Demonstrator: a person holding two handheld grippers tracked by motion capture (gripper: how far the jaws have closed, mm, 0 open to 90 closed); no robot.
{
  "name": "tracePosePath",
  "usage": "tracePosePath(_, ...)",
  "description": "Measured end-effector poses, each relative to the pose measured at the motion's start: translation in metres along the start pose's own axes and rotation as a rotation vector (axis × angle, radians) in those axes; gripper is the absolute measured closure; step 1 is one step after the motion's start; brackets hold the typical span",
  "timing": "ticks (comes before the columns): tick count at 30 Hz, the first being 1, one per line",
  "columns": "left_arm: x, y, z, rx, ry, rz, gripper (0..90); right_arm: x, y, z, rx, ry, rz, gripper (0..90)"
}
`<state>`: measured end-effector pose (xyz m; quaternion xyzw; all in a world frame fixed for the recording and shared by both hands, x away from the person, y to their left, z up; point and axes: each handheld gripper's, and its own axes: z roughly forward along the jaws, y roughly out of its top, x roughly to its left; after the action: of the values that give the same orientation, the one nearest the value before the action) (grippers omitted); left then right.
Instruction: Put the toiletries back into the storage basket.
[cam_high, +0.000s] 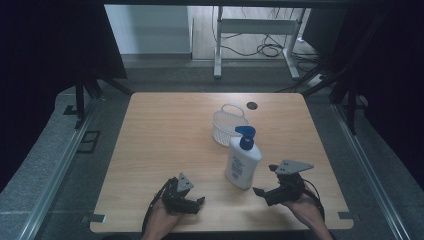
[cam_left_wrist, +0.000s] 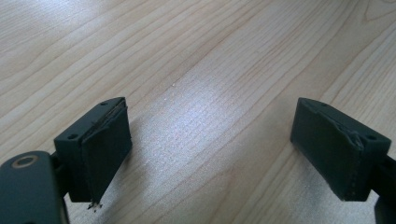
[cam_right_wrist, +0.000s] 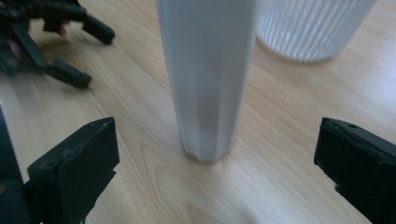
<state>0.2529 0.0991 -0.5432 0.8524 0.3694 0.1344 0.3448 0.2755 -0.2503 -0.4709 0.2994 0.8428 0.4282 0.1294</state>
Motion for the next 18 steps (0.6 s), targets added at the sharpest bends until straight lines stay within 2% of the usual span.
tracePosePath(5,0.0,0.0,0.0,0.003,0.002,0.005,11.8,0.004,0.02,0.001,-0.023,0.02,-0.009,0.0)
tracePosePath(10,0.0,0.0,0.0,0.003,0.002,0.004,11.8,0.003,0.037,0.0,-0.06,0.028,0.011,0.4)
tracePosePath(14,0.0,0.0,0.0,0.002,0.003,0.004,11.8,0.0,0.045,0.0,-0.088,0.041,0.034,2.9)
tracePosePath(18,0.0,0.0,0.0,0.002,0.003,0.003,11.8,0.001,0.052,-0.001,-0.107,0.048,0.033,5.3)
